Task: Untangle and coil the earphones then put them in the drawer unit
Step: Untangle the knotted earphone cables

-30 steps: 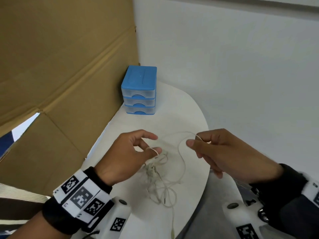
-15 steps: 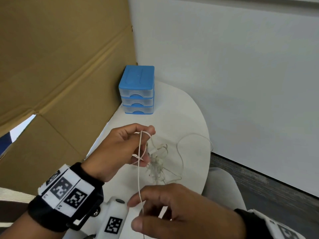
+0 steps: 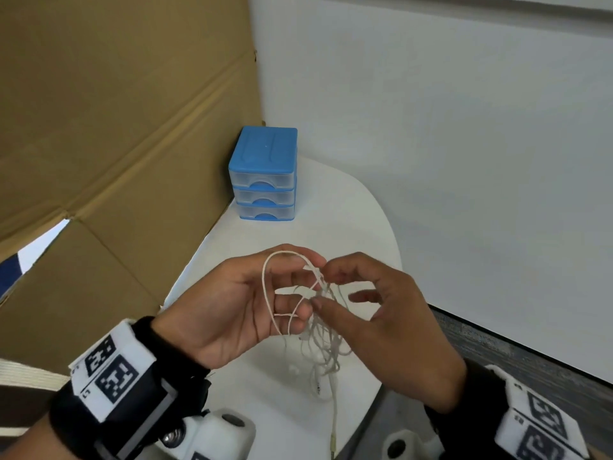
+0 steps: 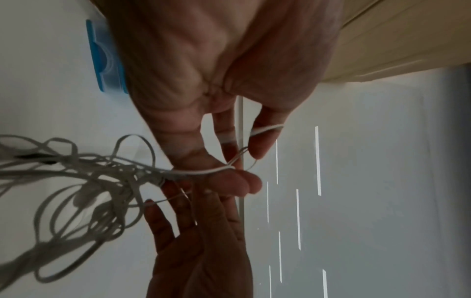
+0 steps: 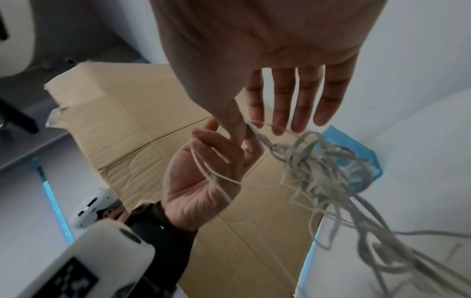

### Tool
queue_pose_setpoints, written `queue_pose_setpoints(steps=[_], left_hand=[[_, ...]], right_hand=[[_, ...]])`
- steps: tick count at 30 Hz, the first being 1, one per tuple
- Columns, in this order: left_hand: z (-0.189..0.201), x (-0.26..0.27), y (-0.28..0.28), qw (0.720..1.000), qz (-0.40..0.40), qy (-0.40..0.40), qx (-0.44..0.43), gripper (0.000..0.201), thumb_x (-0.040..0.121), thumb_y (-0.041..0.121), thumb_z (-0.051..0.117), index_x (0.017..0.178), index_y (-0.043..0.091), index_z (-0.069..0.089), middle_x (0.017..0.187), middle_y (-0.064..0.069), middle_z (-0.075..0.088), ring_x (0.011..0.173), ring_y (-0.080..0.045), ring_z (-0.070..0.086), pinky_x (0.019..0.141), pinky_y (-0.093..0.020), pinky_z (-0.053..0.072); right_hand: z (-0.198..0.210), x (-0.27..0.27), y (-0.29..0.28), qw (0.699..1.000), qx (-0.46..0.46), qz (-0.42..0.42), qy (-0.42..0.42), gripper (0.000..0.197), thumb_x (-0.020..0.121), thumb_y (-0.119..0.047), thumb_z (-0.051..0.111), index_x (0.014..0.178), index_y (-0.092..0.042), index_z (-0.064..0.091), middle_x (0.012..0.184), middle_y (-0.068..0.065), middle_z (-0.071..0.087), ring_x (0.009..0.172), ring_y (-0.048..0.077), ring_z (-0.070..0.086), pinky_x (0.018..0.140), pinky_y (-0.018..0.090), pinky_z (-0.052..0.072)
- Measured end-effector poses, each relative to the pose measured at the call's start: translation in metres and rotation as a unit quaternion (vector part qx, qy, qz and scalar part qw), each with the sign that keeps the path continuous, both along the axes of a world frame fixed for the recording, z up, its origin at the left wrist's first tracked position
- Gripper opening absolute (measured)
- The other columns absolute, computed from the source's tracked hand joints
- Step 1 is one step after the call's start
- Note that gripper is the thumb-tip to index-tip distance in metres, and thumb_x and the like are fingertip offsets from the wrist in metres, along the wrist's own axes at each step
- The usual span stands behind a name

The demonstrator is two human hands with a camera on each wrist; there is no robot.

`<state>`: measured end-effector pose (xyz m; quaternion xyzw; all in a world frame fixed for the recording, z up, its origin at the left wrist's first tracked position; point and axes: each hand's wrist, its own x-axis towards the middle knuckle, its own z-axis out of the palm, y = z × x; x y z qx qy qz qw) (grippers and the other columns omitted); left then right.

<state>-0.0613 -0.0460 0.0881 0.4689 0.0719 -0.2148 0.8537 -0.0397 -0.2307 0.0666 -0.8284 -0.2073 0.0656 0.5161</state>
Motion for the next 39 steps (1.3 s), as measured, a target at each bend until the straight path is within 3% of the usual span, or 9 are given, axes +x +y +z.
queue_pose_setpoints(steps=[3,6,10,14,18,24,31,36,39], left_hand=[[0.001,-0.001,0.000,1.000,-0.011,0.009,0.013,0.026,0.076,0.017,0.064,0.100,0.010,0.073,0.090,-0.012,0.066,0.048,-0.016,0.054,0.045,-0.023,0.048],[0.004,0.002,0.004,0.997,0.009,0.042,0.058,0.026,0.077,0.019,0.063,0.100,0.012,0.074,0.086,-0.010,0.067,0.039,-0.012,0.042,0.038,-0.016,0.032],[0.004,0.005,0.011,0.988,0.020,0.080,0.129,0.033,0.082,0.032,0.056,0.093,0.008,0.075,0.067,-0.007,0.057,0.031,-0.007,0.026,0.035,-0.017,0.017],[0.004,0.002,0.012,0.967,-0.022,0.033,0.252,0.045,0.071,0.041,0.071,0.096,0.005,0.074,0.054,0.001,0.039,0.034,-0.006,0.026,0.045,-0.022,0.010],[0.002,-0.002,0.010,0.939,-0.032,-0.046,0.339,0.033,0.066,0.043,0.076,0.083,0.014,0.078,0.052,0.003,0.023,0.048,-0.013,0.018,0.045,-0.021,0.018],[0.004,-0.001,0.010,0.946,0.029,-0.074,0.315,0.028,0.077,0.040,0.060,0.078,0.016,0.075,0.060,0.002,0.053,0.044,-0.010,0.031,0.047,-0.021,0.026],[0.001,-0.003,0.001,0.894,0.081,-0.110,0.427,0.037,0.090,0.035,0.060,0.059,0.019,0.072,0.090,0.013,0.076,0.050,-0.026,0.030,0.047,-0.024,0.031],[0.001,-0.004,-0.003,0.914,0.076,-0.062,0.393,0.023,0.094,0.032,0.055,0.090,0.024,0.077,0.083,0.003,0.077,0.038,-0.016,0.045,0.041,-0.018,0.032],[0.003,-0.003,-0.006,0.942,0.078,-0.016,0.326,0.027,0.097,0.034,0.050,0.098,0.023,0.074,0.091,-0.001,0.078,0.041,-0.018,0.057,0.040,-0.021,0.031]], right_hand=[[-0.001,0.007,-0.001,0.996,0.077,0.023,0.050,0.009,0.087,-0.012,0.071,0.088,-0.021,0.072,0.078,0.005,0.071,0.075,0.022,0.067,0.079,0.034,0.054],[0.002,0.014,-0.005,0.988,0.129,0.009,0.081,0.010,0.089,-0.009,0.067,0.082,-0.009,0.074,0.078,0.018,0.071,0.072,0.040,0.065,0.069,0.040,0.052],[0.015,0.027,-0.014,0.981,0.164,-0.042,0.094,0.017,0.090,-0.008,0.063,0.084,-0.005,0.078,0.077,0.010,0.076,0.076,0.015,0.070,0.076,0.020,0.053],[0.026,0.035,-0.021,0.968,0.205,-0.063,0.128,0.021,0.094,-0.005,0.056,0.084,0.000,0.074,0.061,0.011,0.064,0.062,0.028,0.064,0.069,0.026,0.057],[0.030,0.033,-0.021,0.971,0.184,-0.063,0.138,0.024,0.093,-0.008,0.056,0.078,-0.006,0.075,0.053,0.012,0.043,0.050,0.020,0.043,0.064,0.036,0.054],[0.030,0.028,-0.020,0.976,0.163,-0.041,0.142,0.021,0.091,-0.005,0.057,0.078,0.002,0.072,0.047,0.000,0.040,0.047,0.011,0.035,0.056,0.029,0.041],[0.029,0.026,-0.018,0.977,0.151,-0.020,0.147,0.015,0.089,0.001,0.059,0.078,0.002,0.070,0.043,-0.002,0.044,0.042,0.011,0.036,0.053,0.033,0.043],[0.025,0.022,-0.015,0.973,0.158,0.002,0.169,0.013,0.086,-0.001,0.066,0.074,0.003,0.068,0.050,0.009,0.051,0.044,0.018,0.043,0.057,0.040,0.046],[0.021,0.014,-0.011,0.974,0.146,0.050,0.167,0.012,0.079,-0.016,0.071,0.073,-0.006,0.072,0.056,0.008,0.060,0.052,0.019,0.053,0.058,0.032,0.048]])
